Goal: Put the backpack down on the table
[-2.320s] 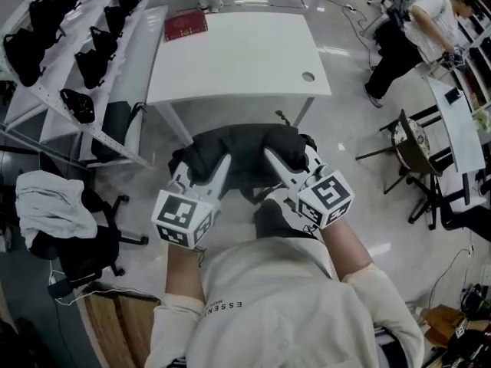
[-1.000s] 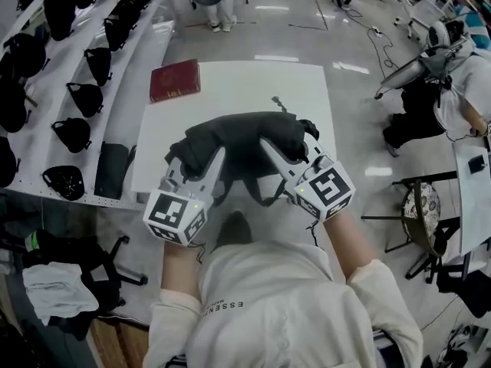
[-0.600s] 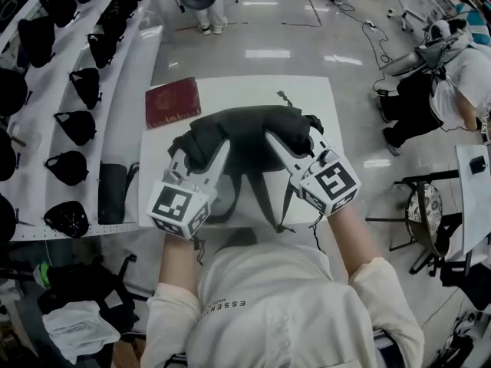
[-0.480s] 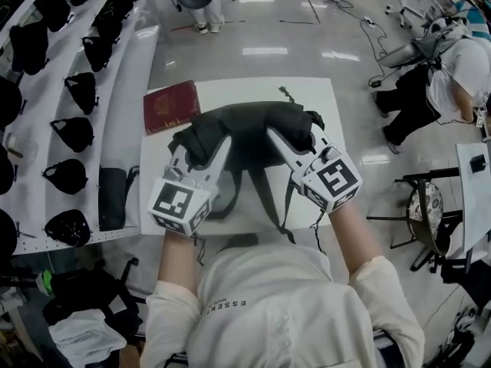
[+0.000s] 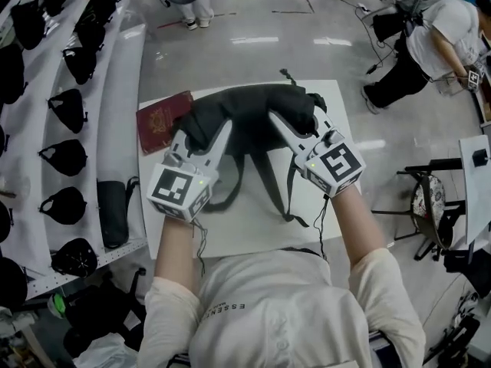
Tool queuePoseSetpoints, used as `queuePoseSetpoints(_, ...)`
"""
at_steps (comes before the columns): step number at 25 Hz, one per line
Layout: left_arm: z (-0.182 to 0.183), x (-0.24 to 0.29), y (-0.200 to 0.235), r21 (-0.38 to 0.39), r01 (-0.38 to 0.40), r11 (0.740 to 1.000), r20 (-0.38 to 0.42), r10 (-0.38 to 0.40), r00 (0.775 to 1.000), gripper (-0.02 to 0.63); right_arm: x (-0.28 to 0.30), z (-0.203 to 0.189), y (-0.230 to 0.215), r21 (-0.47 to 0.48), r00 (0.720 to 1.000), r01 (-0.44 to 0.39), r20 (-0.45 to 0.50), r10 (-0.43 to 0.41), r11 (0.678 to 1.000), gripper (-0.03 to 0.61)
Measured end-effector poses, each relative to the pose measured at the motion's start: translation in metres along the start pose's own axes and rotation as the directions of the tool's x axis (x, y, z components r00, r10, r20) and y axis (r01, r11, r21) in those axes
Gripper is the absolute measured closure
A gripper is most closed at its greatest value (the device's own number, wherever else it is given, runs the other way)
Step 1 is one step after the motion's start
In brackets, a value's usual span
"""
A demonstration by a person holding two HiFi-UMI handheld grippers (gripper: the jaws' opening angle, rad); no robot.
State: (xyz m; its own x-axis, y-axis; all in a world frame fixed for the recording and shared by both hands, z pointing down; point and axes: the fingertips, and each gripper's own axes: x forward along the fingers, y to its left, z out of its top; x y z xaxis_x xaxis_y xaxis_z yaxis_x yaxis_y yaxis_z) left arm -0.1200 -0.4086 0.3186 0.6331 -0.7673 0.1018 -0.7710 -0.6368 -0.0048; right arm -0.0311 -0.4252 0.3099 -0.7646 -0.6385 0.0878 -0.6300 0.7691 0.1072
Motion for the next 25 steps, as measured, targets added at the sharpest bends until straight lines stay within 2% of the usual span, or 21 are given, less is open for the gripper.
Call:
queuePoseSetpoints(7,-0.018,0.033,0.035,0.019,0.018,1.000,0.000,-0.018,1.000,0.549,0.034,-0.025,-0.026,0.004,0.998,0.053,-0.015,-0.053,0.999,0.491)
queuePoseSetpoints(11,-0.027,0.044,0.045,0.038,0.017,0.999,0.004,-0.017,1.000,0.549,0.047,-0.033,-0.034,0.004,0.997,0.069,0.013,-0.069,0.998,0.488)
queuePoseSetpoints(18,-0.042,0.043,0.046,0.008,0.011,1.000,-0.006,-0.011,1.000,0.549,0.049,-0.047,-0.033,0.025,0.997,0.071,-0.025,-0.071,0.997,0.486)
queuePoseSetpoints(25,-0.059,0.030,0.029,-0.018,0.021,1.000,-0.037,-0.022,0.999,0.549,0.034,-0.062,-0.016,0.065,0.997,0.070,-0.039,-0.068,0.995,0.486)
